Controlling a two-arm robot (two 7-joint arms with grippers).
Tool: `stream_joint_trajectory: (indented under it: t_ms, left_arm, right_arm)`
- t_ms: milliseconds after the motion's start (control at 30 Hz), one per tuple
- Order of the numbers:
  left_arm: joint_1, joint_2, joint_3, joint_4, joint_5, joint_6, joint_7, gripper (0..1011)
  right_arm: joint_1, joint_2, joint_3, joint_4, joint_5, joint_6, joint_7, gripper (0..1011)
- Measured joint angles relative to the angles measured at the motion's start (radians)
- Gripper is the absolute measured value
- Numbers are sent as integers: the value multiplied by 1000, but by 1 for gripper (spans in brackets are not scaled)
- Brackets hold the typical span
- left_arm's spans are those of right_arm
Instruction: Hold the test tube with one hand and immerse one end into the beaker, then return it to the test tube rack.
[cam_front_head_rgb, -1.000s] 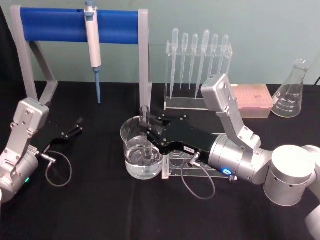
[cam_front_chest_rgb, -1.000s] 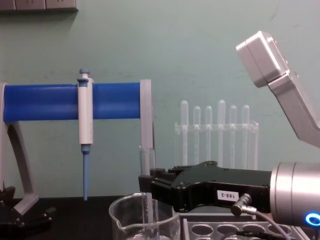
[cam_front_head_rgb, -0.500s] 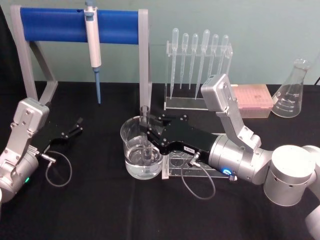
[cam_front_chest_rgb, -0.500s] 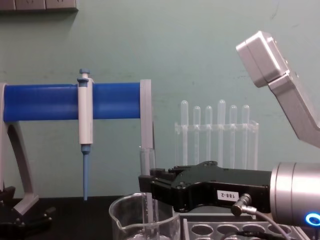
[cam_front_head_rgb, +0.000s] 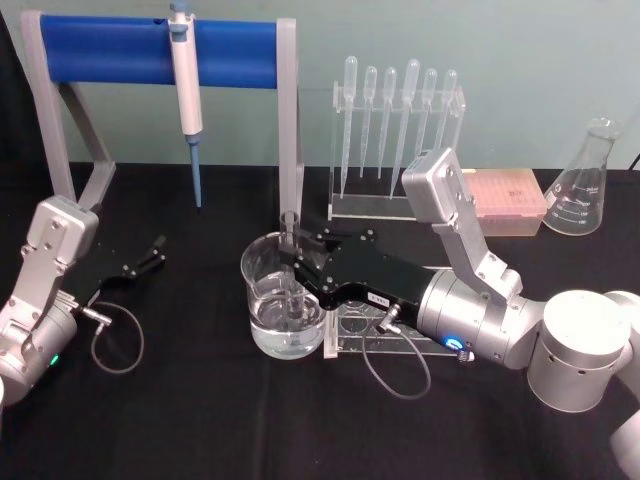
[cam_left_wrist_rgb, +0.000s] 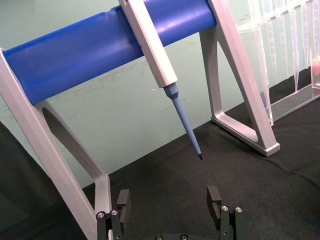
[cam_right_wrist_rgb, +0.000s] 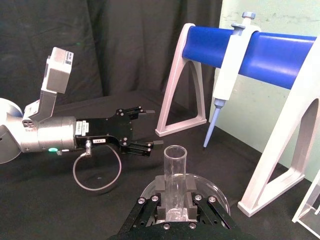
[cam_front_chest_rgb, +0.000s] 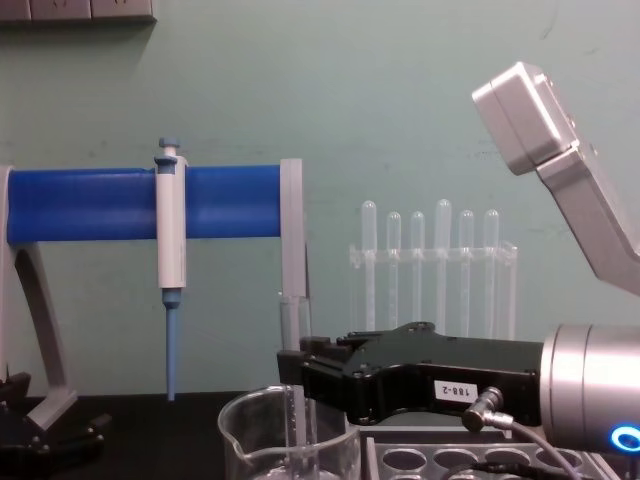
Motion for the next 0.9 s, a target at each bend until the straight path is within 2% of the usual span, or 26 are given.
stream_joint_trajectory:
  t_ms: [900]
  left_arm:
    - [0, 0, 0, 0, 0, 0, 0, 1000]
  right_arm:
    - [0, 0, 0, 0, 0, 0, 0, 224]
